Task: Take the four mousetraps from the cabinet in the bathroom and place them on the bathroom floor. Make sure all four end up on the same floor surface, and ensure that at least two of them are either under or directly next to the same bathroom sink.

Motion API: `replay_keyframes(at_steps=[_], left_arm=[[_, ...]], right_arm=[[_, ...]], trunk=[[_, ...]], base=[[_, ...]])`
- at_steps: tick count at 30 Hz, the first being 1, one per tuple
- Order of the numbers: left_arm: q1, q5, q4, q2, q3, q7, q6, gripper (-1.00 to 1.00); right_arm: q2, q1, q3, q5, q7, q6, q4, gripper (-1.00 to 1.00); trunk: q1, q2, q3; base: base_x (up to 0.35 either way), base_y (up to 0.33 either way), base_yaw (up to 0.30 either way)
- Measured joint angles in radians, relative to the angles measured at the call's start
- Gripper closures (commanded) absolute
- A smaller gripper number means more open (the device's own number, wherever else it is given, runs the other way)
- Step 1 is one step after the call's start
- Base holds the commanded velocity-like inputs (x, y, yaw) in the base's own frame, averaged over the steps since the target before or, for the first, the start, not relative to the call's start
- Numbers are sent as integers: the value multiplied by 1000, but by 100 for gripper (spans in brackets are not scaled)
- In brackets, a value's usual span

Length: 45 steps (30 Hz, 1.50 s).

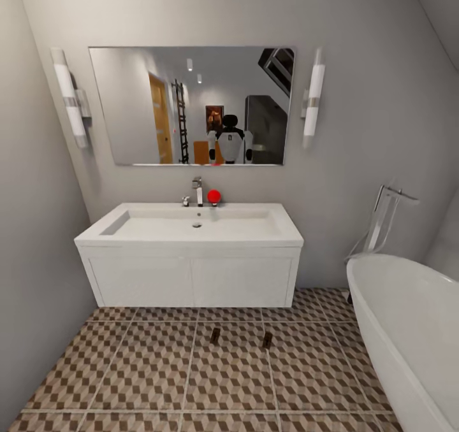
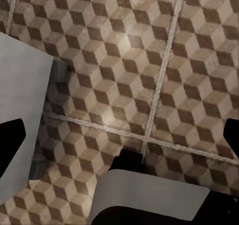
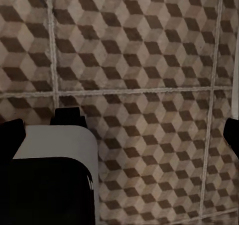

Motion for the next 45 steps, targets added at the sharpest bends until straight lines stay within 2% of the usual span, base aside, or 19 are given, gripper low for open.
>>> replay_keyframes(at_steps=[5,11,22,45], left_arm=[[29,1,0,0,0,-35,0,-100],[62,0,0,-3,0,-78,-2,-100],[69,1,0,-5,0,-84,-2,-100],[69,-12,-18,8,-5,-86,-7,-100]], right_arm=[[2,36,-2,-3,4,-1,0,-100],[7,63,-4,-5,18,-18,0,-100],[8,67,-6,-8,23,-28,0,-100],[11,68,-6,-6,23,-28,0,-100]], trunk=[[-19,35,16],[-19,35,16],[-19,35,16],[-19,35,16]], base=[[0,0,0],[0,0,0],[0,0,12],[0,0,244]])
